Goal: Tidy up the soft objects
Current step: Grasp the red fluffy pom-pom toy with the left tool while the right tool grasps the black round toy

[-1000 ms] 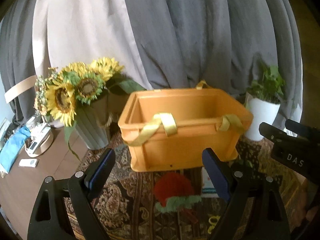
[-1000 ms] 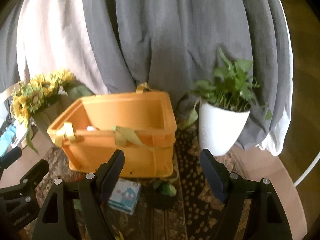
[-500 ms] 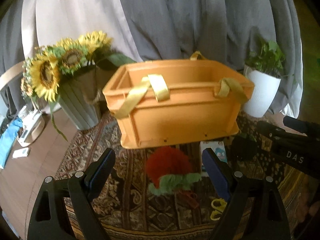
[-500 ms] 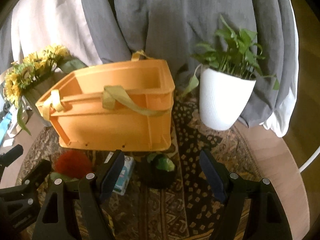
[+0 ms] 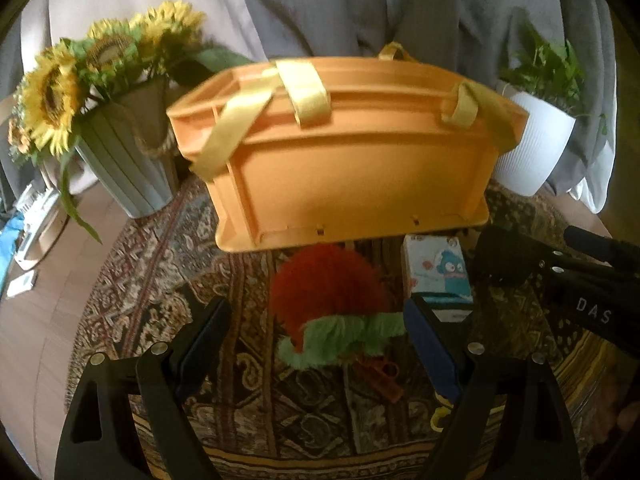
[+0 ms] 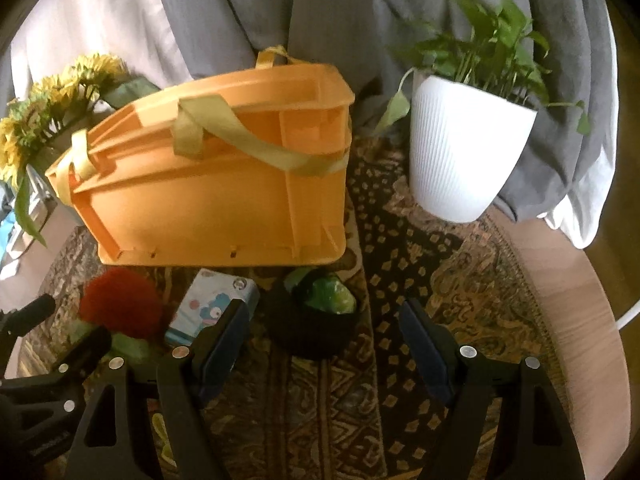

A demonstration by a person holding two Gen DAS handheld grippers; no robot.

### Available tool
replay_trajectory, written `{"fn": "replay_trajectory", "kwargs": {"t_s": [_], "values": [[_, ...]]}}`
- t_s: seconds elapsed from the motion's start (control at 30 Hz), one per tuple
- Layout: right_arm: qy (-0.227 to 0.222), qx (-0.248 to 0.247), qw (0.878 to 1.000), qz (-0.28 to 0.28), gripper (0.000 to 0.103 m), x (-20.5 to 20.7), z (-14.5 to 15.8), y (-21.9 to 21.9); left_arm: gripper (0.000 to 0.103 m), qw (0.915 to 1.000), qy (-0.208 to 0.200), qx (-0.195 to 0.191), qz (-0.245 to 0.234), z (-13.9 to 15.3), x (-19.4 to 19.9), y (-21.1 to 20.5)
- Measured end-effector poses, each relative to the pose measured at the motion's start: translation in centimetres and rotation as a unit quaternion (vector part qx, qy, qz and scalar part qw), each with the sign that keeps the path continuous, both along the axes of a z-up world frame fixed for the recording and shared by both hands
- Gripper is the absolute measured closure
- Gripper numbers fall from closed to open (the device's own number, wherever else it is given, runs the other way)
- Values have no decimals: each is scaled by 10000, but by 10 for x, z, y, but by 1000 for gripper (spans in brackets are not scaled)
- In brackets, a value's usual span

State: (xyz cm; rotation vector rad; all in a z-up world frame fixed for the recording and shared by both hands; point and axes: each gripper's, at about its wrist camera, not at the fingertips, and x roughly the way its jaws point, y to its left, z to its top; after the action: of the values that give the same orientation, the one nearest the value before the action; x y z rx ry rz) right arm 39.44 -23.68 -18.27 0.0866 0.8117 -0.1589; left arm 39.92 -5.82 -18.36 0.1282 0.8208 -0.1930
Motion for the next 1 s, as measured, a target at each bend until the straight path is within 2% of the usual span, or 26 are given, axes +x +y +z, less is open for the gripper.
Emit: {"fn": "replay_trajectory", "kwargs": {"t_s": [0.43, 0.63, 0.83, 0.9, 1.0], "values": [[209, 95, 9997, 29, 25, 19, -24, -4, 16, 9995, 305, 16, -5, -27, 18, -5], [237, 128, 9996, 63, 25, 26, -30, -6, 24, 9992, 408, -12, -9, -34, 25, -8], [237, 141, 9995, 153, 26, 33, -33, -3, 40, 9987, 503, -126, -22, -39, 31, -6], [235, 163, 9994, 191, 28, 34, -34, -3, 50, 9981, 580, -195, -40, -42, 33, -5], [253, 216, 9991, 276, 33, 36, -35, -2, 57, 9973, 664, -292, -94, -44, 35, -4]]}}
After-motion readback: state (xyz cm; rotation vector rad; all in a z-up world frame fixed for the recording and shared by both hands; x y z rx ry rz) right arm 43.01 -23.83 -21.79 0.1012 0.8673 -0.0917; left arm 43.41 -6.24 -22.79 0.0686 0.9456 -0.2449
